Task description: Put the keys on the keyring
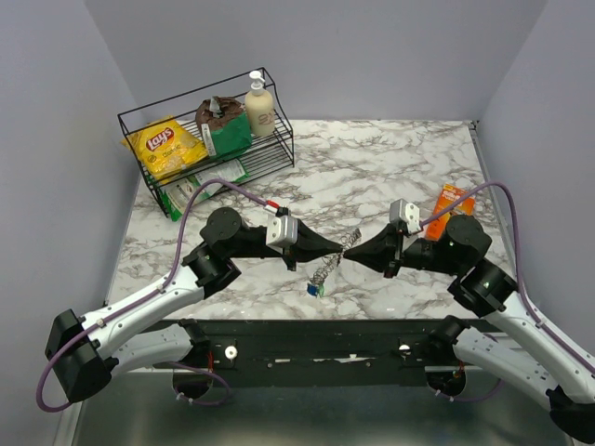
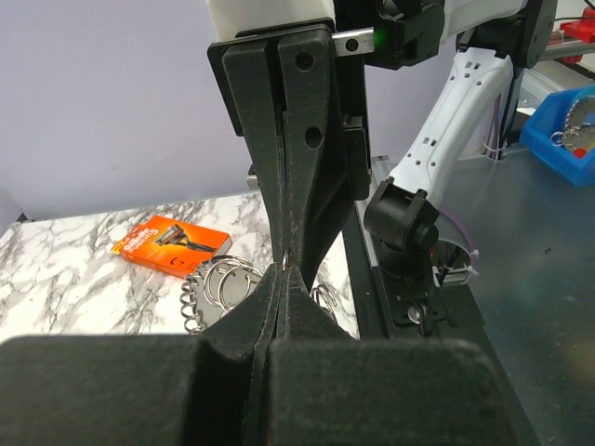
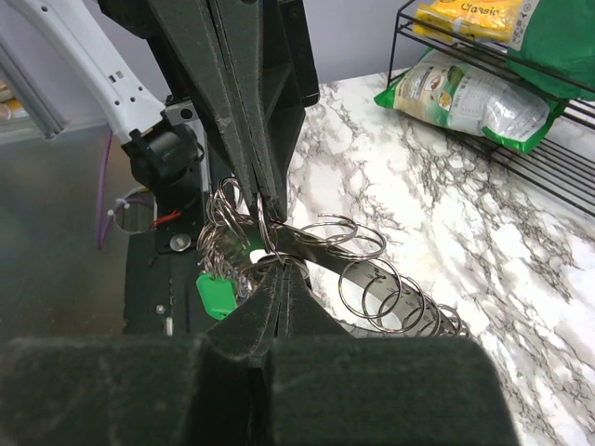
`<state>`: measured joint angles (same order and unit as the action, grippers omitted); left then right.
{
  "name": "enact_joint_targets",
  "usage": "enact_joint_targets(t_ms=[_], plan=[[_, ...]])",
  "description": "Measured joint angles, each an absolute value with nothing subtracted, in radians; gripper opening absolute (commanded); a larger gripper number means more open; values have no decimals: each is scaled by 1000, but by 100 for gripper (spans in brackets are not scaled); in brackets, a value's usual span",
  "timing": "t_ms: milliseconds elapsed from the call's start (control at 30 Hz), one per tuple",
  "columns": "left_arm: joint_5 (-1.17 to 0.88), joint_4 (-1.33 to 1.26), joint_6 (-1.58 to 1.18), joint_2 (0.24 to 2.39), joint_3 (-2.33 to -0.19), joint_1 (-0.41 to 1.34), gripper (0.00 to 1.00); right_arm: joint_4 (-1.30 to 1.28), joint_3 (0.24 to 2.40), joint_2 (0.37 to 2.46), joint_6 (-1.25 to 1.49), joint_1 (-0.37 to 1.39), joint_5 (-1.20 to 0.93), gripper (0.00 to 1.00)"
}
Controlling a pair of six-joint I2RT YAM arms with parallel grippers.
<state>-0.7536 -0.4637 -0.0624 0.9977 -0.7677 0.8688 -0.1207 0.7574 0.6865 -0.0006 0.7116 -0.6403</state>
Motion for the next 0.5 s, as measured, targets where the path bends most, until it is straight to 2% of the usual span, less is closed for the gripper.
enact_joint_targets(t_ms=[133, 200, 300, 333, 433, 500], plan=[[-764, -482, -82, 998, -761, 866, 0, -120, 757, 691, -1, 712, -641, 1], [-769, -493, -93, 1000, -760, 866, 0, -118, 757, 691, -1, 712, -641, 7], [-772, -505, -102, 1002, -758, 866, 0, -115, 757, 683, 0, 712, -640, 22], [-772, -516, -104, 1003, -757, 866, 0, -116, 756, 679, 1, 712, -638, 30], [-772, -544, -106, 1002, -757, 866, 0, -124, 738, 654, -1, 712, -624, 43], [-772, -554, -106, 1002, -756, 866, 0, -130, 730, 630, 1, 712, -619, 47]])
